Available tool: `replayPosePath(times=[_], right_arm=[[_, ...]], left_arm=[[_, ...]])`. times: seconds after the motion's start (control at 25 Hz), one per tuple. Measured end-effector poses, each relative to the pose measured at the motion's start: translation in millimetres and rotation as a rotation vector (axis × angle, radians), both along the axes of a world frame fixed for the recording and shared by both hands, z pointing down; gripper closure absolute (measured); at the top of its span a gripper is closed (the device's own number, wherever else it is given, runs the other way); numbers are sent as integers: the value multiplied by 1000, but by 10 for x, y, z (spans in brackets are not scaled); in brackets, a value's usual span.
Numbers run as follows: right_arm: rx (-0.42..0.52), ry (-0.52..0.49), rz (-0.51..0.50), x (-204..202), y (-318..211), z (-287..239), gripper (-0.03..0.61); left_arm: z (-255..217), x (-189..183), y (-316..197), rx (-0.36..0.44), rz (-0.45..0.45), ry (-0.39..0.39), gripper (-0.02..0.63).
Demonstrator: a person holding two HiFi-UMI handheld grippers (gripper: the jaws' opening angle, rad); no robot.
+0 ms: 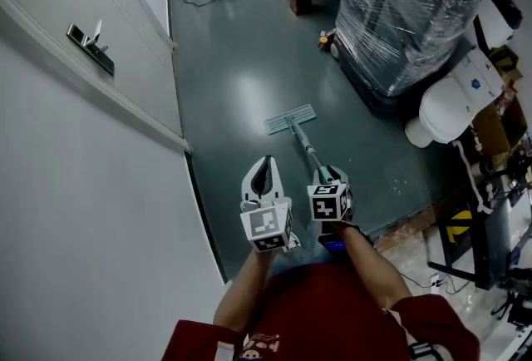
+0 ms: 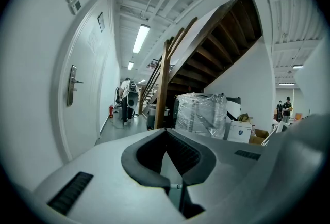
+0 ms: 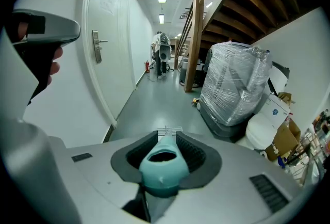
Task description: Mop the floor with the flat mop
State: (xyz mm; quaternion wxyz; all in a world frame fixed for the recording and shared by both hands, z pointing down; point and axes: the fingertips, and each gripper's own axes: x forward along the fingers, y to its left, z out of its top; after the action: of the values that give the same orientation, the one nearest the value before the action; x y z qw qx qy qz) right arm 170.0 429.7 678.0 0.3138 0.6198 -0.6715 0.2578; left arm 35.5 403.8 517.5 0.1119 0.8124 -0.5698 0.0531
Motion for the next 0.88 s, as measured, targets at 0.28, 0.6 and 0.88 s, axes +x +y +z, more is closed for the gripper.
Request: replayPosePath(times=[0.28,0.6,0.88], right_arm=[[0,0,-21,117,-409,-8,460],[-1,-5,-53,299,-933,-54,460],[-1,-4,-88,426,-1432,-11,460]], left_arm=[[9,119,-367,31,-20,-7,598],[-86,327,-827,-7,-61,-38,598],[-87,496,-1287,-3,-80,-43,598]])
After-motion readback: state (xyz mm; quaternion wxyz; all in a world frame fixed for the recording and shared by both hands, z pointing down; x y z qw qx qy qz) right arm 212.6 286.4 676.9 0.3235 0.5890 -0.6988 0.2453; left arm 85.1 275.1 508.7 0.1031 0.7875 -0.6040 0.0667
